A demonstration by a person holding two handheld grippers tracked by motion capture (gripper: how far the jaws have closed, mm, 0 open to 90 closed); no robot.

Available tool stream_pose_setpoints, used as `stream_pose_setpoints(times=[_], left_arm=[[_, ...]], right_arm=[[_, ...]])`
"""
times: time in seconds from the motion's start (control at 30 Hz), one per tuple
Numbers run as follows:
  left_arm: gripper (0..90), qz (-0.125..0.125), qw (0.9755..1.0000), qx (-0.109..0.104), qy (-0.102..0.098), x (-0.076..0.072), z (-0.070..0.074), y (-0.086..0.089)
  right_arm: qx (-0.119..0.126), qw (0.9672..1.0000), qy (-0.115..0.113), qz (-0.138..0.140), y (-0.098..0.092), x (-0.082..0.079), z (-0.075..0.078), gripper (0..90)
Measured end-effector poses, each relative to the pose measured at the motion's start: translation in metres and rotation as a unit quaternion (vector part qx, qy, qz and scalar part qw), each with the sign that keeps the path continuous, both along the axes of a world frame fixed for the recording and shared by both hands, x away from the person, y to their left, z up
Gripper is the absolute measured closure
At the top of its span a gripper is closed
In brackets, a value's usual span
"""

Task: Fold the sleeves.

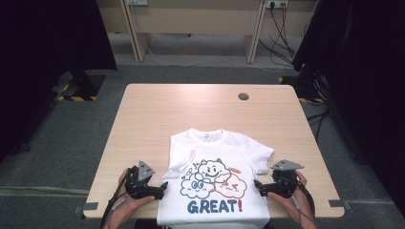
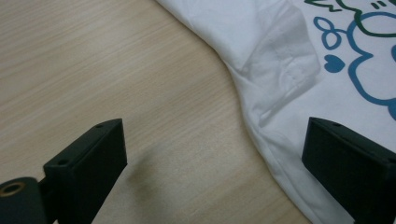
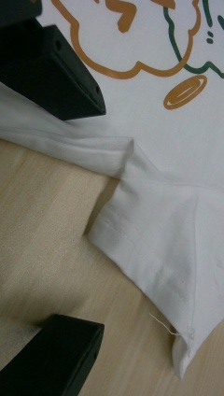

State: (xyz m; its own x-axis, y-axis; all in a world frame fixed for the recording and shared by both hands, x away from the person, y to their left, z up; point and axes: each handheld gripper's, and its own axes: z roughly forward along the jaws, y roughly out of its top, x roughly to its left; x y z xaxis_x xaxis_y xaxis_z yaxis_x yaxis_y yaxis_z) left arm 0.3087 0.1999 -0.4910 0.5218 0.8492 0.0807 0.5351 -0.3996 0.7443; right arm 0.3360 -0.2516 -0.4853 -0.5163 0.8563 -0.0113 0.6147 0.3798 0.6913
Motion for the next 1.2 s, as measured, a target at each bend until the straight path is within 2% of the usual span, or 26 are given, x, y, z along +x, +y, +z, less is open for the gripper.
stream_pose_setpoints(times=[0.17, 0.23, 0.33, 0.5, 0.53, 0.7, 0.77, 0.8, 0.87, 0.9, 0.93, 1.13, 1.17, 1.2], left_arm=[[5.6, -0.008, 1.0000, 0.002, -0.003, -0.002, 0.000, -0.003], [5.7, -0.011, 0.9999, -0.003, -0.005, -0.003, -0.002, -0.003], [5.6, -0.005, 0.9997, -0.022, 0.005, -0.003, -0.004, 0.000], [4.6, 0.001, 0.9992, -0.034, 0.020, 0.000, -0.004, 0.002], [3.8, 0.005, 0.9988, -0.039, 0.028, 0.001, -0.004, 0.003], [2.6, 0.005, 0.9988, -0.039, 0.029, 0.001, -0.005, 0.003], [2.5, 0.006, 0.9988, -0.039, 0.029, 0.002, -0.005, 0.003], [2.4, 0.005, 0.9988, -0.039, 0.029, 0.002, -0.005, 0.003], [2.3, 0.005, 0.9988, -0.039, 0.029, 0.002, -0.005, 0.003], [2.3, 0.005, 0.9988, -0.039, 0.029, 0.002, -0.005, 0.003], [2.3, 0.006, 0.9988, -0.039, 0.029, 0.002, -0.005, 0.003], [2.3, 0.006, 0.9988, -0.039, 0.029, 0.002, -0.005, 0.003], [2.3, 0.006, 0.9988, -0.039, 0.029, 0.002, -0.005, 0.003], [2.3, 0.006, 0.9988, -0.039, 0.029, 0.002, -0.005, 0.003]], right_arm=[[-0.004, 1.0000, 0.004, -0.007, -0.003, -0.003, 0.001, 0.3], [-0.004, 0.9999, 0.006, -0.008, -0.004, -0.004, 0.001, 0.3], [-0.006, 0.9999, 0.007, -0.007, -0.005, -0.005, 0.002, 0.3], [-0.006, 0.9999, 0.009, -0.008, -0.005, -0.004, 0.002, 0.3], [-0.006, 0.9999, 0.010, -0.008, -0.004, -0.004, 0.002, 0.3], [-0.003, 0.9999, 0.012, -0.003, -0.007, -0.003, 0.005, 3.6], [0.004, 0.9999, 0.002, -0.012, -0.011, -0.002, 0.009, 3.6], [0.017, 0.9995, -0.003, -0.028, -0.017, 0.001, 0.014, 3.5], [0.027, 0.9985, -0.008, -0.047, -0.023, 0.006, 0.018, 3.5], [0.027, 0.9985, -0.008, -0.047, -0.023, 0.006, 0.018, 3.5], [0.035, 0.9974, -0.010, -0.063, -0.028, 0.013, 0.021, 7.7], [0.055, 0.9943, -0.014, -0.090, -0.033, 0.041, 0.027, 14.6], [0.055, 0.9943, -0.014, -0.090, -0.033, 0.041, 0.027, 14.6], [0.054, 0.9939, -0.018, -0.095, -0.033, 0.049, 0.027, 17.5]])
